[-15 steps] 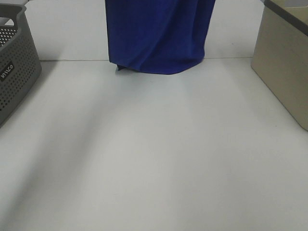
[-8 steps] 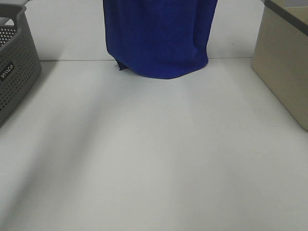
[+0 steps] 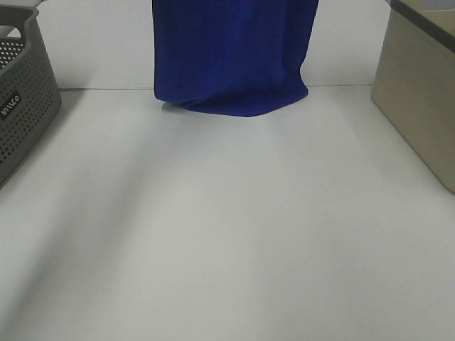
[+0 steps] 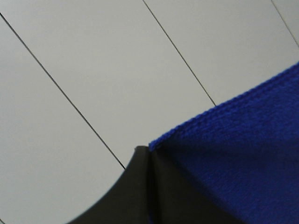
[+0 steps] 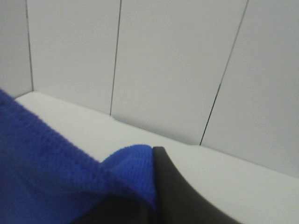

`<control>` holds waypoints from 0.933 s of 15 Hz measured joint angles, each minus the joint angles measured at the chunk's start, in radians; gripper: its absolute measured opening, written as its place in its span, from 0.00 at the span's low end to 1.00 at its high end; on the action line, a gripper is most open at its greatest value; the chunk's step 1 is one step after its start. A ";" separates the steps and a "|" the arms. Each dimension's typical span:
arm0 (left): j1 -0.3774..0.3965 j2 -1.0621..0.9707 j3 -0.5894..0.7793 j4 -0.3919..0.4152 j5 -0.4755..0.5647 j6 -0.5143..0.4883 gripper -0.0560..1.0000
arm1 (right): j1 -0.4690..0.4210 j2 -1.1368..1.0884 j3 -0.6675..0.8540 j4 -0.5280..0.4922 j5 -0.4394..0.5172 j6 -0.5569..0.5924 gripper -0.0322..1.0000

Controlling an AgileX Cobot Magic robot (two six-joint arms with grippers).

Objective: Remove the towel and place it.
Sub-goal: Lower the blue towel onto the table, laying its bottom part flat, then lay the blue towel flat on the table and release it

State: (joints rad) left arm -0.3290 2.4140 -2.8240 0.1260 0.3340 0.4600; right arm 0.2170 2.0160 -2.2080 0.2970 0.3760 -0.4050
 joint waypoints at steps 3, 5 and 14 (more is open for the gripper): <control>0.000 -0.093 0.000 -0.035 0.308 -0.016 0.05 | 0.000 -0.096 0.000 0.002 0.231 0.021 0.05; -0.001 -0.171 0.000 -0.059 0.488 -0.020 0.05 | 0.002 -0.167 -0.001 -0.011 0.363 0.044 0.05; -0.005 -0.429 0.314 -0.215 0.879 -0.282 0.05 | 0.002 -0.292 0.061 -0.021 0.838 0.176 0.05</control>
State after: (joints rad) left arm -0.3340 1.9850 -2.5100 -0.0890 1.2130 0.1780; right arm 0.2190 1.7240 -2.1470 0.2760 1.2140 -0.2290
